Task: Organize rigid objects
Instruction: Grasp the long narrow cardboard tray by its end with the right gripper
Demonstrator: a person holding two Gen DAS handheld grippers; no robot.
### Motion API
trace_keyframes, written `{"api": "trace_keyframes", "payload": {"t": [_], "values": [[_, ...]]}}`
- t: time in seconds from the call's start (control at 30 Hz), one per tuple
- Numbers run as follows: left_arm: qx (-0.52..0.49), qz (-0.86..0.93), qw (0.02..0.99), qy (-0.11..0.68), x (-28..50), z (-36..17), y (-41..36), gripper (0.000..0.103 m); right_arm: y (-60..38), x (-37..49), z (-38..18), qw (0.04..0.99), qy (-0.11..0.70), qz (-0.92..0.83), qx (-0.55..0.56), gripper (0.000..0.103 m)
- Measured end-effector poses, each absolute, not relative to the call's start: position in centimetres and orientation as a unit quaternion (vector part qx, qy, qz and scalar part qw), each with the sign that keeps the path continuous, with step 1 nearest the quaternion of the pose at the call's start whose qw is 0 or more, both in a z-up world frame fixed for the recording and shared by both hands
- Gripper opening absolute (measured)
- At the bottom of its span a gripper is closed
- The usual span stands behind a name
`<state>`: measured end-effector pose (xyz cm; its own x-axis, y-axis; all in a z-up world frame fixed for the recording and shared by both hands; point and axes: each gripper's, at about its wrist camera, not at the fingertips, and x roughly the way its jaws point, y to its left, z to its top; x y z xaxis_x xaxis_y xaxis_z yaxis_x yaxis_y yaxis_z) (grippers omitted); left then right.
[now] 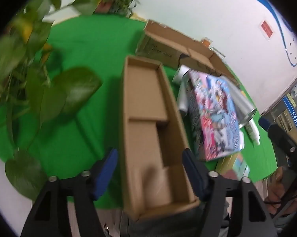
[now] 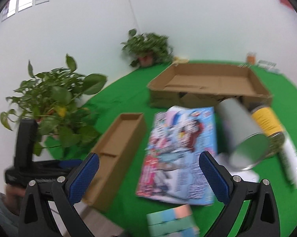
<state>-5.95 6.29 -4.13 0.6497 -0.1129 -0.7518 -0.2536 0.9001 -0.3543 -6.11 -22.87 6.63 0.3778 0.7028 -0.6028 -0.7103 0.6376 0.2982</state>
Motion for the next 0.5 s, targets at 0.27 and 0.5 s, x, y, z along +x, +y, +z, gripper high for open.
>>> {"api": "trace_keyframes", "payload": {"t": [0.27,0.5], "values": [[-0.246,0.049,0.86,0.445,-7.5,-7.1,7.4,0.025,-15.4,-8.5,3.3,0.78,0.439,0.439,-0.077,0.084],[-0.242,0.055,0.847,0.47,-7.8,-6.5,7.1,0.024,-11.9,-8.4,-2.5,0.74,0.532,0.395,-0.119,0.032]]}}
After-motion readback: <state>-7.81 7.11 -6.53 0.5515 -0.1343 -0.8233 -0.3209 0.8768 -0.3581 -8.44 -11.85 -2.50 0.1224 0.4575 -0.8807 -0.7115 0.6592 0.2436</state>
